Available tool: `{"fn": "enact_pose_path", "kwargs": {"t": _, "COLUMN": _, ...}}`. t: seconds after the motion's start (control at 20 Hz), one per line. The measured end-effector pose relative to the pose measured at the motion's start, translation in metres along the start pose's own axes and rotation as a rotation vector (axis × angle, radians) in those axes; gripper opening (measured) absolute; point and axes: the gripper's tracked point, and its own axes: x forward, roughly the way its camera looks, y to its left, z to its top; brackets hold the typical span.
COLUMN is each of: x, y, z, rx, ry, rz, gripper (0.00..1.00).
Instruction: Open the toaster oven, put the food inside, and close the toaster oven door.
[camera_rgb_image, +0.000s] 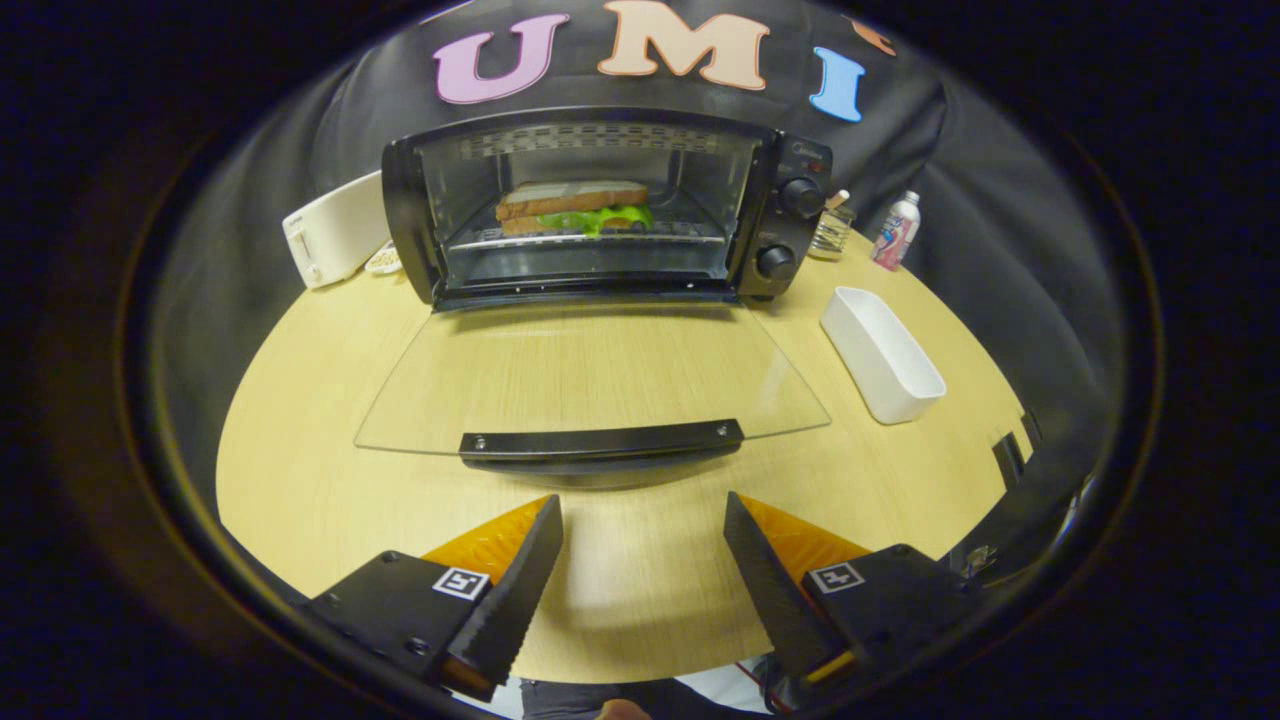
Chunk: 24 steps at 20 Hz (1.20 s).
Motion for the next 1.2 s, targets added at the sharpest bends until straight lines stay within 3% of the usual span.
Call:
{"fn": "enact_pose_path", "kwargs": {"t": 0.55, "x": -0.009, "y": 0.009, "z": 0.020, "rx": -0.062, "ry": -0.063, "rz": 0.011, "gripper": 0.99}}
{"fn": "enact_pose_path", "kwargs": {"t": 1.2, "x": -0.019, "y": 0.018, "z": 0.091, "rx": -0.046, "ry": -0.211, "rz": 0.044, "gripper": 1.00}}
